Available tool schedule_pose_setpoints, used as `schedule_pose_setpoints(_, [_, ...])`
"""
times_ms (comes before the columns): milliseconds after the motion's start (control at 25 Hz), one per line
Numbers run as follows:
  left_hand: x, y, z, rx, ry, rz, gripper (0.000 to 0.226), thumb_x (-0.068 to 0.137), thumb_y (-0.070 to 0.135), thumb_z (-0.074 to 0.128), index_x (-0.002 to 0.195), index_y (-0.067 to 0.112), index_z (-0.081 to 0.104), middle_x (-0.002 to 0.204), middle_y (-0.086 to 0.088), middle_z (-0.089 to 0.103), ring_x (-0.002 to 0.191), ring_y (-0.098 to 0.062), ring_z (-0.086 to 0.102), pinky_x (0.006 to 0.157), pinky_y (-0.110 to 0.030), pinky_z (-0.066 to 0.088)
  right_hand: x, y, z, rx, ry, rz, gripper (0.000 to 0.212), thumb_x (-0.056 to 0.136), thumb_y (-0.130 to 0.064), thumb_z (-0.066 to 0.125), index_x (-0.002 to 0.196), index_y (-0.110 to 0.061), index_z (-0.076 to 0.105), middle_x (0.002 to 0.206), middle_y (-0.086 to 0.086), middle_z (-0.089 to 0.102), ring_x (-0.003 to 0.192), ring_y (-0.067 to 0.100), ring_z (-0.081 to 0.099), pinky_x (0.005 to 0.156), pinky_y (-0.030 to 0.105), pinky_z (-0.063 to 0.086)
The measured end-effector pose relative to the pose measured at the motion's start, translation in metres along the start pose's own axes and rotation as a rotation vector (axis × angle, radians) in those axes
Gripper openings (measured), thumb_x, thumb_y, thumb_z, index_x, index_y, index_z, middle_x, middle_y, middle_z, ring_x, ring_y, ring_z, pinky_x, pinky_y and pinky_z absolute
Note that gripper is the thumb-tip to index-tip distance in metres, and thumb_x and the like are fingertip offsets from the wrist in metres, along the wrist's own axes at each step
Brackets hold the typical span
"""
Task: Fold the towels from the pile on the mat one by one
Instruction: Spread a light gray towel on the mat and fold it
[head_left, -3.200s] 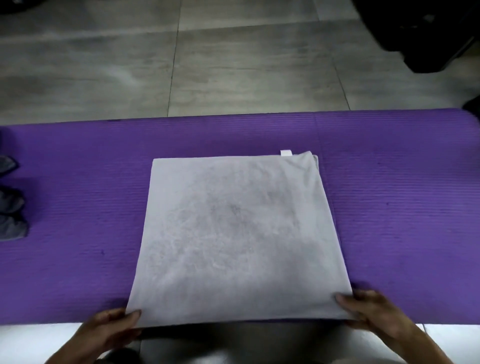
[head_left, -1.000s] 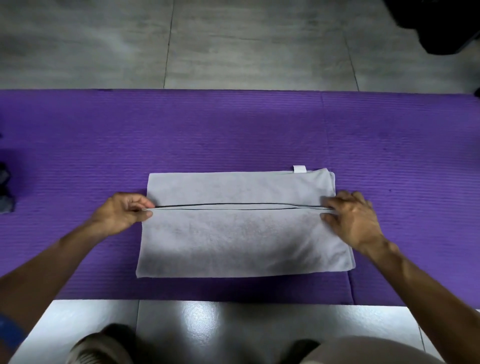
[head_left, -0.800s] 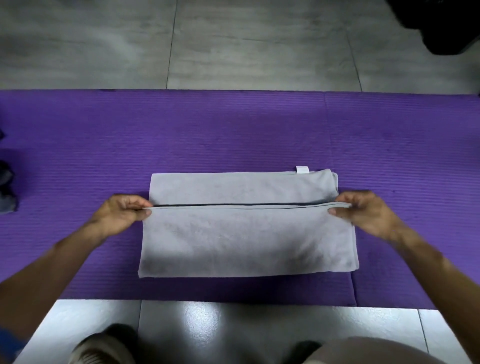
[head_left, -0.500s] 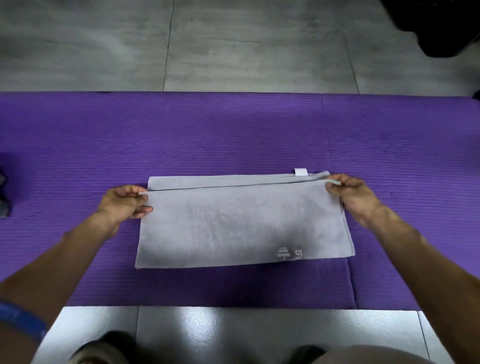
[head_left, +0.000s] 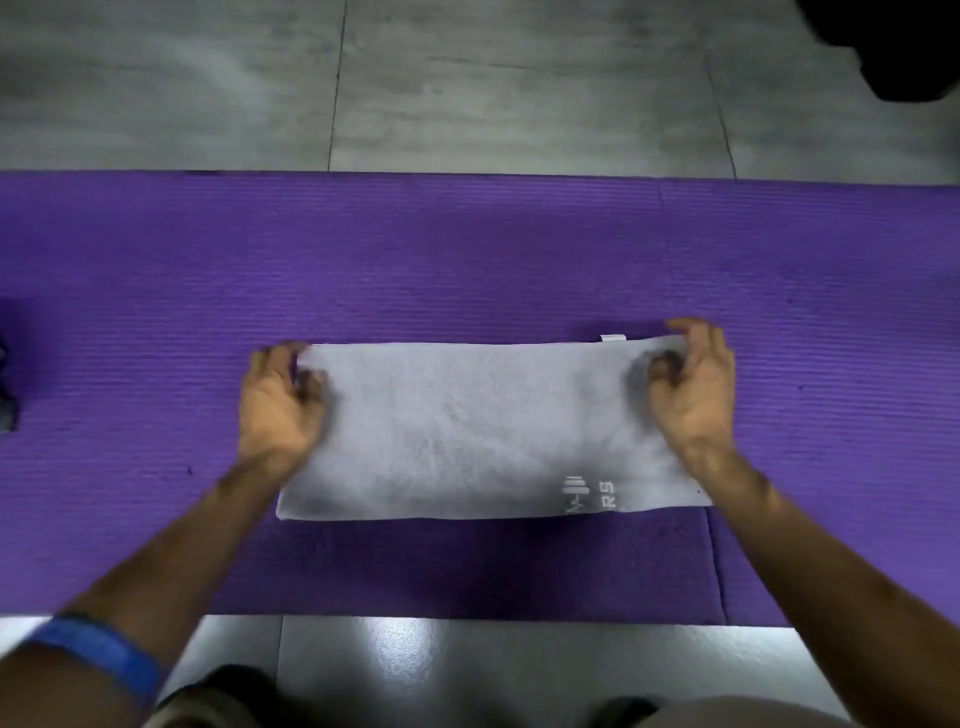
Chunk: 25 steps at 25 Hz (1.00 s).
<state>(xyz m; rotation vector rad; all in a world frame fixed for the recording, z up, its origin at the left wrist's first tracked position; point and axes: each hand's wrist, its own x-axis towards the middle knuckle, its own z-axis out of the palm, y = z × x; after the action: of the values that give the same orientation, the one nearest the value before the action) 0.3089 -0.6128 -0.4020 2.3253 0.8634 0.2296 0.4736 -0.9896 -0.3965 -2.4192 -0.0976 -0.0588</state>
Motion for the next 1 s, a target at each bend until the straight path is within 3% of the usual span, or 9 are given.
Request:
schedule_pose_setpoints(80, [-0.050, -0.008, 0.015, 0.141, -0.154, 0.240, 0.046, 0.094, 0.028, 0.045, 0.135, 0.009, 0.051, 0.137, -0.016, 0.049, 0.123, -0.030, 0.049, 0.107, -0.044, 0.039, -0.041, -0.004, 0.013, -0.313, -0.035, -0.283, 0.046, 0.089, -0.018, 0.047, 0.133, -0.010, 0.052, 0.141, 0.016, 0.049, 0.131, 0.031, 0.043, 0.113, 0.044, 0.029])
schedule_pose_setpoints(160, [-0.095, -0.020, 0.026, 0.277, -0.210, 0.370, 0.054, 0.100, 0.032, 0.035, 0.148, 0.010, 0.036, 0.156, -0.014, 0.030, 0.145, -0.030, 0.026, 0.117, -0.048, 0.025, -0.072, -0.001, 0.025, -0.468, -0.067, -0.397, 0.050, 0.095, -0.025, 0.041, 0.143, -0.016, 0.045, 0.155, 0.011, 0.036, 0.145, 0.033, 0.028, 0.121, 0.050, 0.014])
schedule_pose_setpoints(280, [-0.117, -0.039, 0.028, 0.420, -0.208, 0.254, 0.061, 0.098, 0.046, 0.026, 0.152, 0.019, 0.028, 0.161, -0.007, 0.018, 0.149, -0.024, 0.012, 0.118, -0.051, 0.016, -0.076, 0.015, 0.034, -0.528, -0.179, -0.308, 0.056, 0.098, -0.038, 0.035, 0.152, -0.021, 0.034, 0.161, 0.008, 0.025, 0.149, 0.033, 0.018, 0.121, 0.052, 0.010])
schedule_pose_setpoints(440, [-0.090, -0.014, 0.032, 0.500, -0.177, 0.181, 0.062, 0.091, 0.048, 0.032, 0.144, 0.018, 0.043, 0.156, -0.009, 0.032, 0.146, -0.026, 0.023, 0.117, -0.054, 0.008, -0.048, 0.029, 0.036, -0.572, -0.291, -0.117, 0.067, 0.096, -0.057, 0.020, 0.157, -0.028, 0.013, 0.165, 0.006, 0.008, 0.151, 0.033, 0.002, 0.122, 0.050, 0.001])
schedule_pose_setpoints(600, [-0.035, -0.013, 0.041, 0.472, -0.252, 0.184, 0.069, 0.091, 0.061, 0.023, 0.154, 0.033, 0.017, 0.163, -0.003, 0.011, 0.150, -0.024, 0.005, 0.116, -0.054, 0.009, -0.046, 0.025, 0.040, -0.612, -0.241, -0.144, 0.068, 0.096, -0.056, 0.023, 0.157, -0.026, 0.013, 0.164, 0.009, 0.012, 0.150, 0.036, 0.006, 0.122, 0.051, 0.002])
schedule_pose_setpoints(680, [-0.023, -0.019, 0.044, 0.437, -0.271, 0.156, 0.070, 0.090, 0.063, 0.022, 0.154, 0.035, 0.014, 0.163, -0.002, 0.005, 0.150, -0.024, 0.000, 0.116, -0.053, 0.010, -0.046, 0.026, 0.041, -0.628, -0.248, -0.136, 0.069, 0.096, -0.056, 0.025, 0.157, -0.025, 0.013, 0.164, 0.009, 0.013, 0.150, 0.036, 0.008, 0.121, 0.051, 0.003])
schedule_pose_setpoints(840, [-0.063, -0.022, 0.040, 0.218, -0.046, 0.028, 0.065, 0.093, 0.047, 0.036, 0.144, 0.007, 0.039, 0.149, -0.028, 0.033, 0.137, -0.045, 0.031, 0.111, -0.055, 0.031, -0.044, 0.027, 0.041, -0.637, -0.260, -0.142, 0.069, 0.096, -0.056, 0.025, 0.157, -0.025, 0.012, 0.164, 0.010, 0.012, 0.149, 0.037, 0.008, 0.121, 0.053, 0.003])
schedule_pose_setpoints(920, [-0.093, -0.021, 0.036, 0.203, 0.015, -0.051, 0.058, 0.090, 0.039, 0.040, 0.135, 0.002, 0.042, 0.130, -0.027, 0.049, 0.116, -0.046, 0.047, 0.098, -0.054, 0.040, -0.045, 0.027, 0.041, -0.638, -0.266, -0.147, 0.069, 0.096, -0.056, 0.022, 0.157, -0.025, 0.010, 0.164, 0.010, 0.010, 0.150, 0.038, 0.006, 0.120, 0.053, 0.002])
schedule_pose_setpoints(1000, [-0.109, -0.018, 0.030, 0.217, 0.022, -0.102, 0.056, 0.084, 0.031, 0.045, 0.130, -0.001, 0.045, 0.116, -0.025, 0.056, 0.101, -0.043, 0.052, 0.091, -0.049, 0.038, -0.043, 0.026, 0.039, -0.643, -0.312, -0.128, 0.070, 0.096, -0.058, 0.016, 0.157, -0.027, 0.003, 0.165, 0.009, 0.004, 0.150, 0.037, 0.001, 0.121, 0.052, -0.002])
